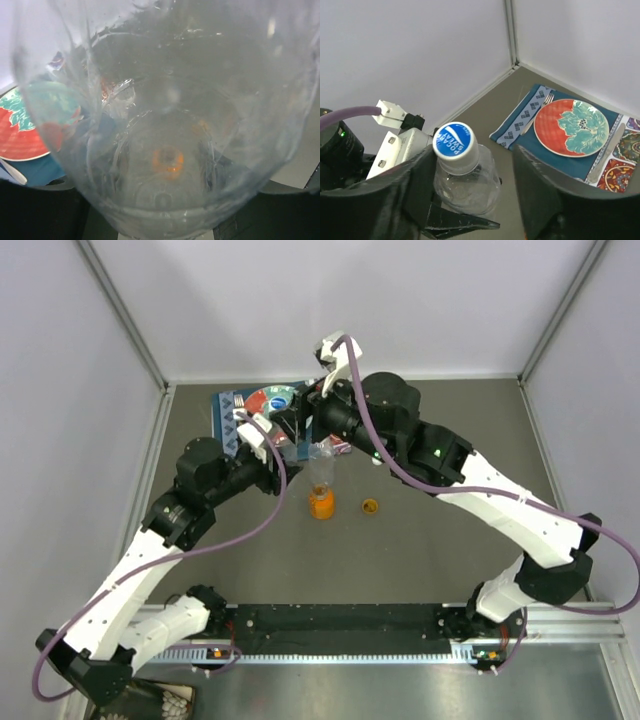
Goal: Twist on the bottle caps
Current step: Screw the bottle cap onto the plastic bottle.
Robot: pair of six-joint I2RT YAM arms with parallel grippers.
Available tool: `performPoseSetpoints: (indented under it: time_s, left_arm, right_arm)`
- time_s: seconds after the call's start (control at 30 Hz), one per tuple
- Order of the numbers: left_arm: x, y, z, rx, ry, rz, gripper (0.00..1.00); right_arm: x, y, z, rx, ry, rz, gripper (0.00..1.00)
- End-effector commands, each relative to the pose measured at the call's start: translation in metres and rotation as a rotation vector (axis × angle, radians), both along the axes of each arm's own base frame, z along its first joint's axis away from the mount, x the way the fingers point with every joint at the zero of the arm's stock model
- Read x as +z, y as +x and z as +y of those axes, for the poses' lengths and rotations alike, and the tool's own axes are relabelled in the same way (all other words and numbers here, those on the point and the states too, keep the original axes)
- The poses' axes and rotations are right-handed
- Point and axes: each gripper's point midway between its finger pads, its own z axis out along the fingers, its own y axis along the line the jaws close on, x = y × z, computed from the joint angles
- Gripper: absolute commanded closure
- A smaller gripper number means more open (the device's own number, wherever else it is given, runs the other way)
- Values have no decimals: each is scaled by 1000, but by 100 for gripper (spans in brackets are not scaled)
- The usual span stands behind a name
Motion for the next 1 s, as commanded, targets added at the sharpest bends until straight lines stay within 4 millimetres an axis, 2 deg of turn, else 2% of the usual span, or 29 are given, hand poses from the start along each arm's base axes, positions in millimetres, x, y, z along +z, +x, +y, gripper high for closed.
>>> performPoseSetpoints:
  time_s: [0.0, 0.03, 0.07, 0.1, 0.13, 0.17, 0.2, 0.23, 0.27, 0.3, 0.43, 0.57, 0.63, 0.67, 0.77, 0.8, 0.9, 0.97]
  left_arm:
    - [56, -1, 2, -1, -101, -197, 90]
    - [56, -4, 0, -28, -104, -200, 90]
    - [56, -9, -3, -59, -104, -203, 90]
    - [55, -19, -10, -130, -111, -202, 90]
    - [54, -26, -14, -180, -112, -200, 90]
    - [54, -32, -18, -221, -116, -196, 90]
    - [54, -47, -26, -316, -125, -186, 90]
    - [52, -57, -30, -375, -128, -173, 90]
    - [52, -66, -34, -430, -132, -168, 90]
    - [51, -81, -39, -517, -144, -149, 90]
    - [51, -116, -47, -732, -170, -94, 87]
    - [52, -126, -48, -792, -186, -56, 85]
    - [53, -128, -49, -812, -193, -45, 85]
    - [53, -131, -49, -826, -199, -31, 84]
    - [54, -135, -51, -860, -214, -5, 84]
    - [54, -137, -51, -867, -218, -2, 84]
    - [54, -140, -52, -892, -223, 18, 83]
    - [55, -142, -52, -901, -225, 17, 83]
  right_arm:
    - [11, -2, -23, -54, -65, -23, 31]
    - [26, -2, -28, -42, -38, -44, 21]
    - [41, -9, -35, -3, -12, -67, 18]
    - [51, -29, -29, 143, 15, -85, 17]
    - [57, -27, -38, 178, 32, -94, 16]
    - [67, -38, -45, 249, 51, -114, 14]
    - [66, -58, -43, 392, 52, -123, 10]
    - [65, -55, -51, 427, 45, -132, 10]
    - [65, -63, -56, 483, 38, -153, 10]
    - [58, -80, -56, 602, 27, -158, 10]
    - [55, -92, -61, 734, 18, -214, 11]
    - [61, -111, -59, 880, 47, -245, 14]
    - [59, -114, -55, 931, 67, -223, 16]
    - [66, -118, -55, 963, 90, -269, 17]
    - [62, -123, -52, 1025, 124, -249, 18]
    - [65, -124, -51, 1038, 146, -296, 18]
    - [68, -124, -47, 1082, 174, -271, 21]
    - [63, -119, -39, 1107, 176, -215, 24]
